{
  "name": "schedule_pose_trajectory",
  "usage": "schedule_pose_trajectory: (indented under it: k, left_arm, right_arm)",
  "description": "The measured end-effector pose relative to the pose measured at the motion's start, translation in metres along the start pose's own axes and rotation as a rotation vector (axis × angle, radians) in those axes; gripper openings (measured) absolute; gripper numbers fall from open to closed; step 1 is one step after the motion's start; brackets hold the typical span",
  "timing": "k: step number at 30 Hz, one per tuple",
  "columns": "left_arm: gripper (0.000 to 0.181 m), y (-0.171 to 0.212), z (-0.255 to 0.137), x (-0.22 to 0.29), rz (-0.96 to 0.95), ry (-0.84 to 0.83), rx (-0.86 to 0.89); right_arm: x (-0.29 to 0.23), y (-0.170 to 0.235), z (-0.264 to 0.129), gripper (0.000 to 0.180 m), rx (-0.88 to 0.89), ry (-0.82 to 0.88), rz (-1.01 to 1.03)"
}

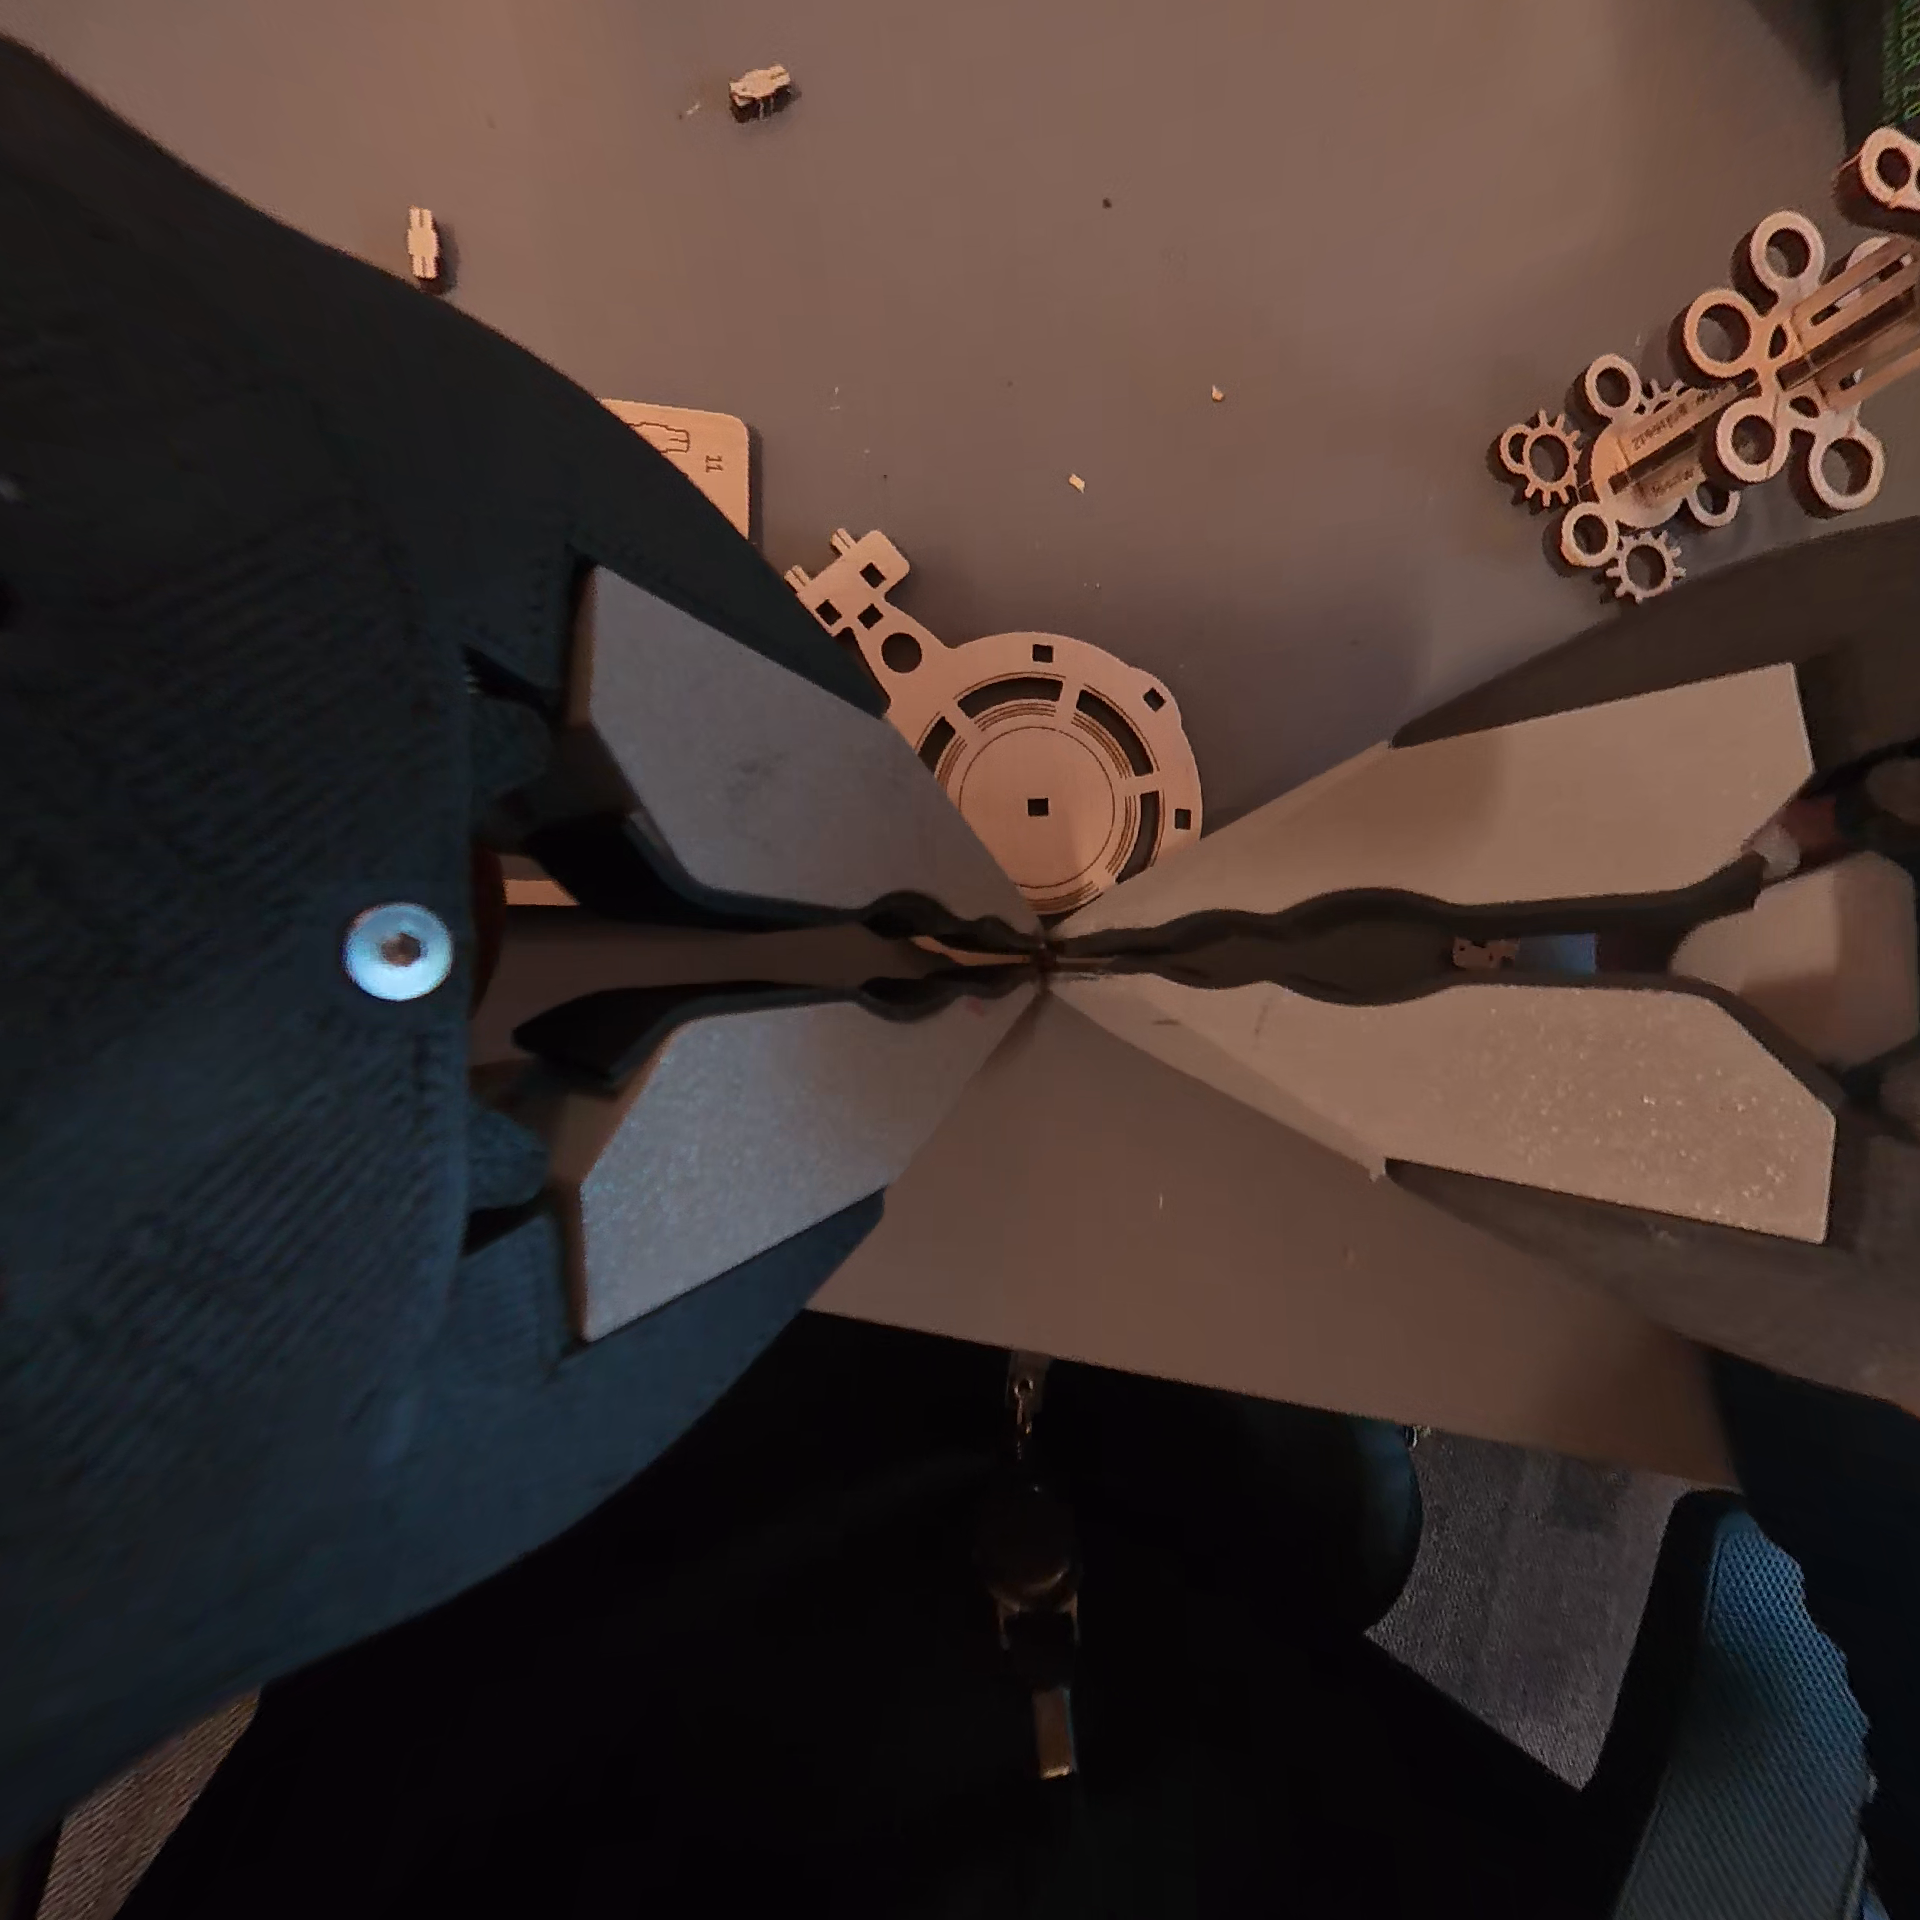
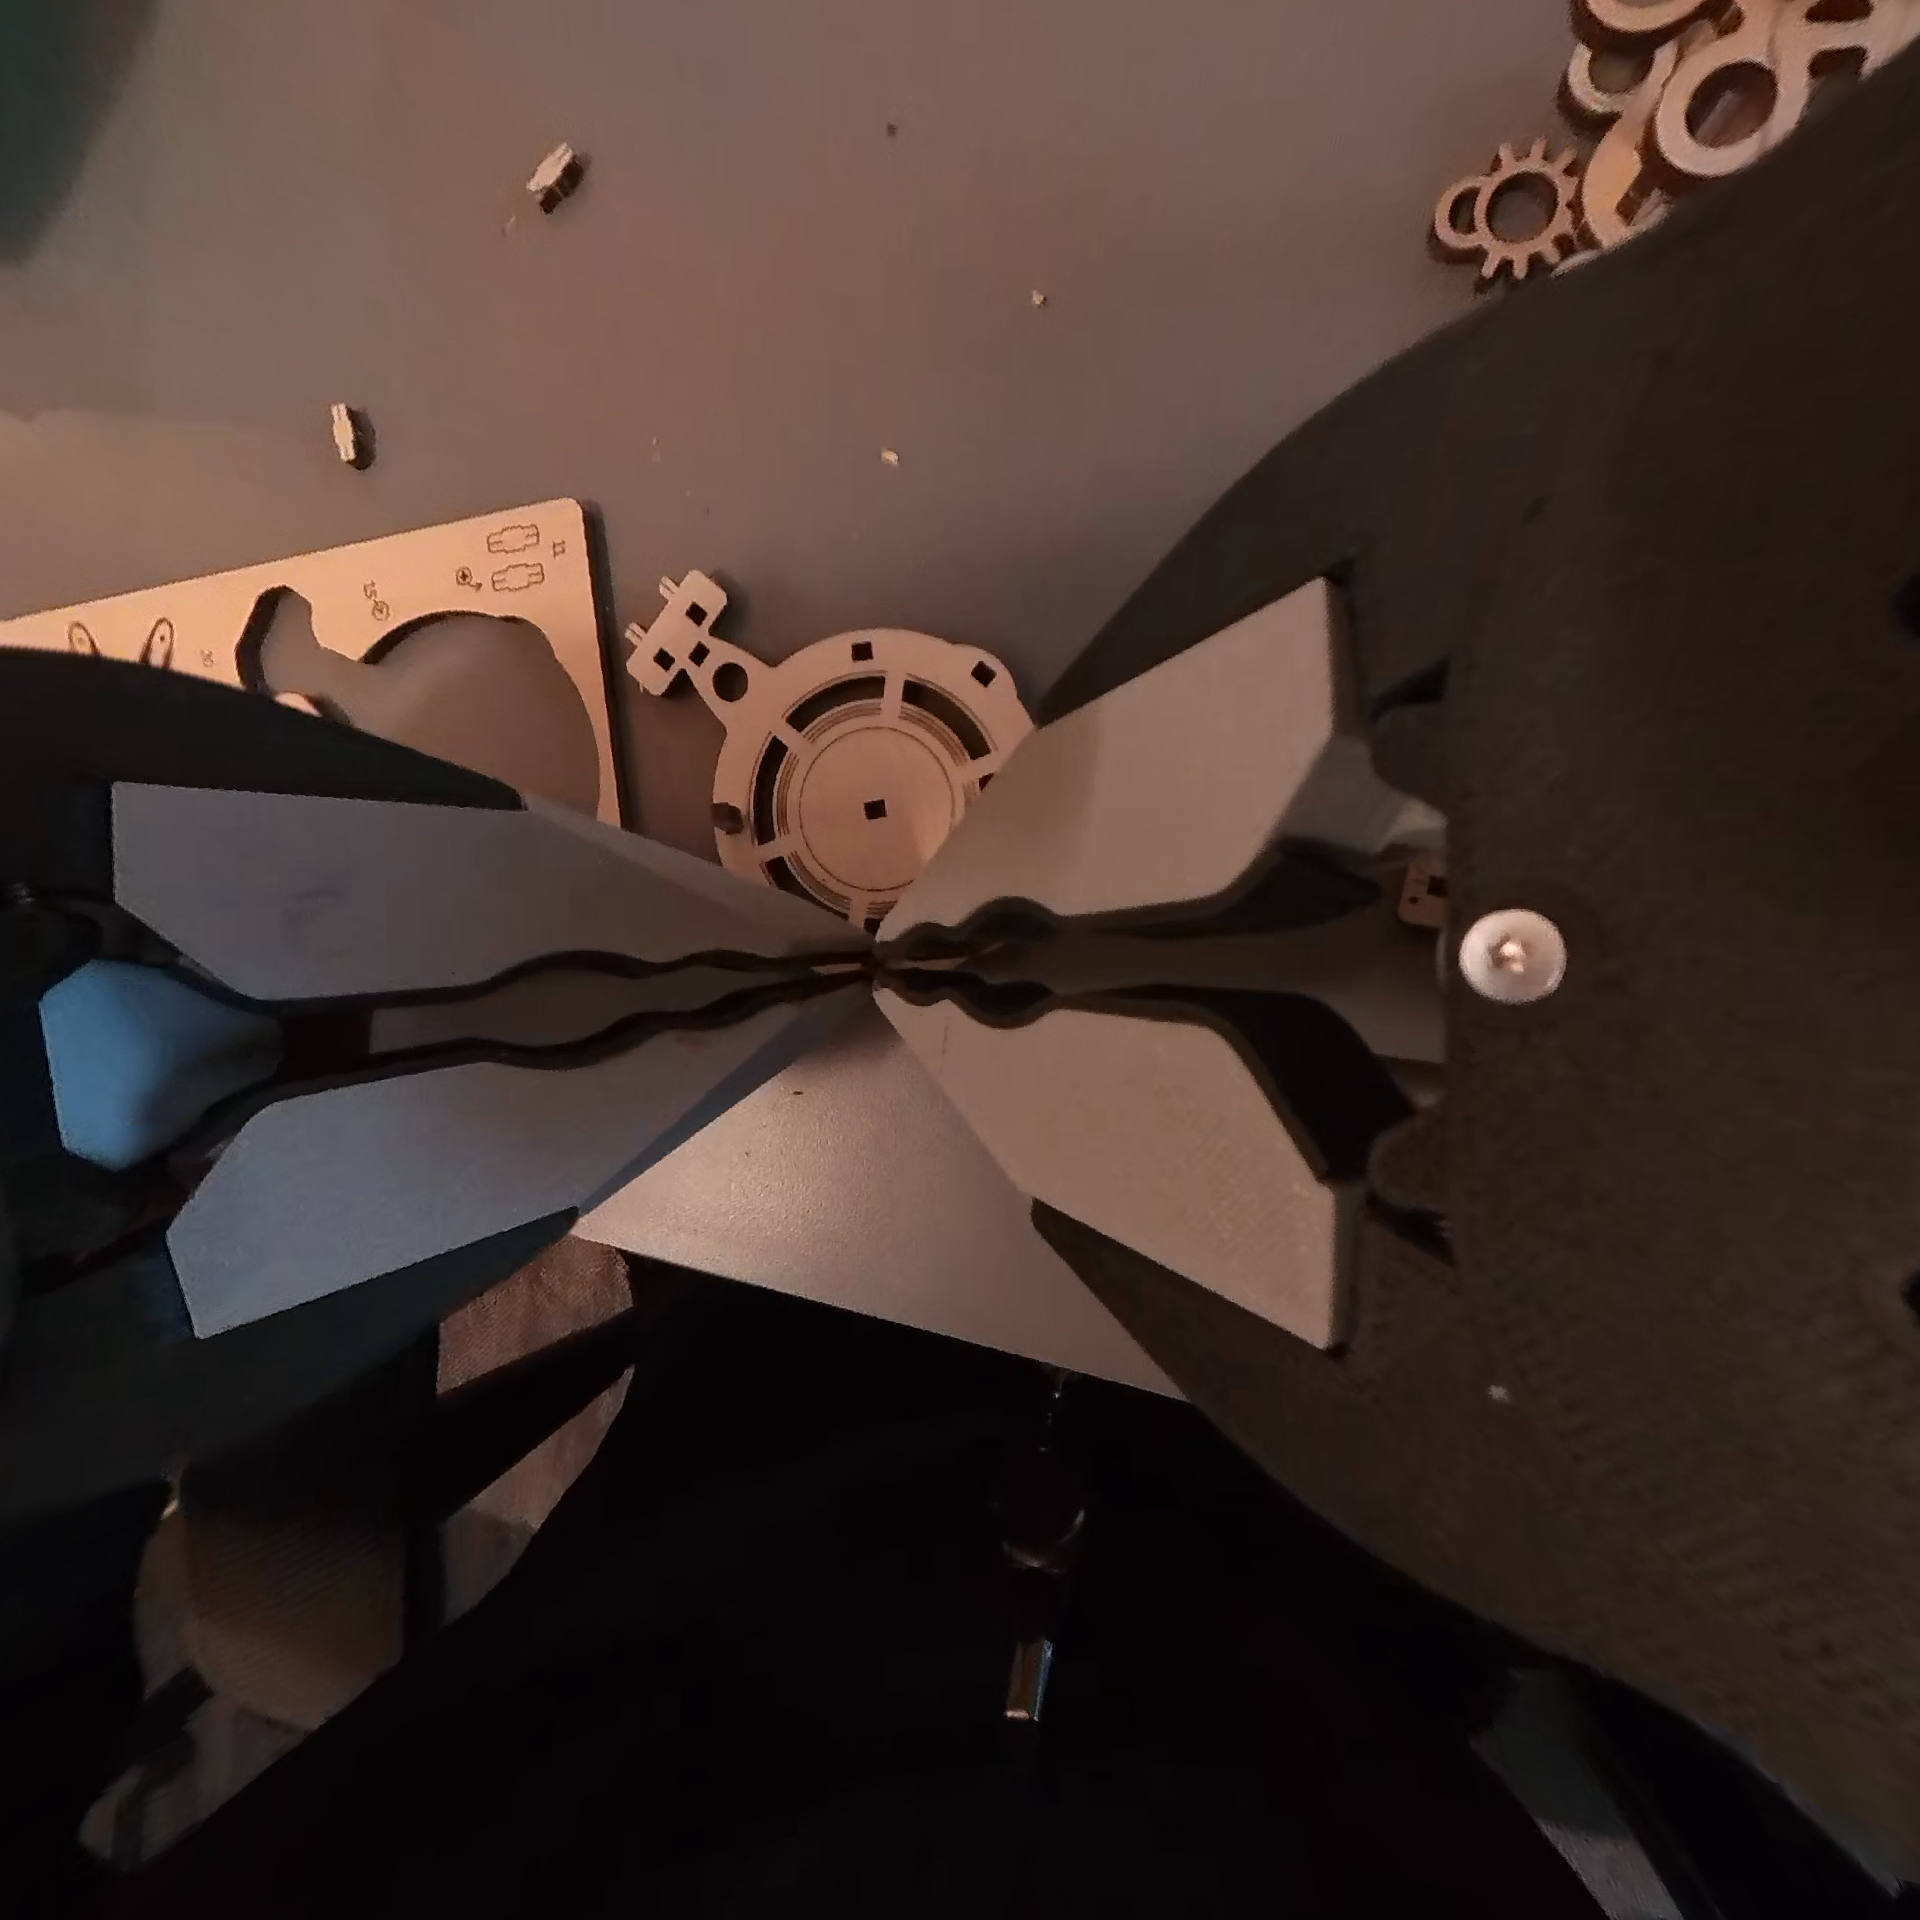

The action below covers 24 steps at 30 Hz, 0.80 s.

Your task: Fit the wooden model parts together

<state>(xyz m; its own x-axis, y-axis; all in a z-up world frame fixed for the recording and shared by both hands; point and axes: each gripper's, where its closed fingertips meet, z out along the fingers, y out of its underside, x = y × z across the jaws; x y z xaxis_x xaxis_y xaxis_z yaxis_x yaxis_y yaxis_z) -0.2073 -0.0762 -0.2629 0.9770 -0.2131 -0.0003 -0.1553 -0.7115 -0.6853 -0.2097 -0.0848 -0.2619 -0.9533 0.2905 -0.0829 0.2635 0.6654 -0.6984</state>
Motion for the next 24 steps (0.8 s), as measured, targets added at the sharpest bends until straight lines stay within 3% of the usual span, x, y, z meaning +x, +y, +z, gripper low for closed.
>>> schedule_pose_trajectory:
  k: [16, 24]
  left_arm:
    - [0.000, 0.0015, 0.0013, 0.0006, 0.022, -0.002, -0.080]
    - [0.000, 0.0022, 0.0017, 0.0002, 0.022, 0.014, -0.107]
  right_arm:
    - [0.0002, 0.0016, 0.0014, 0.000, -0.060, 0.019, -0.046]
    - [0.0004, 0.0014, 0.0004, 0.000, 0.025, -0.018, 0.036]
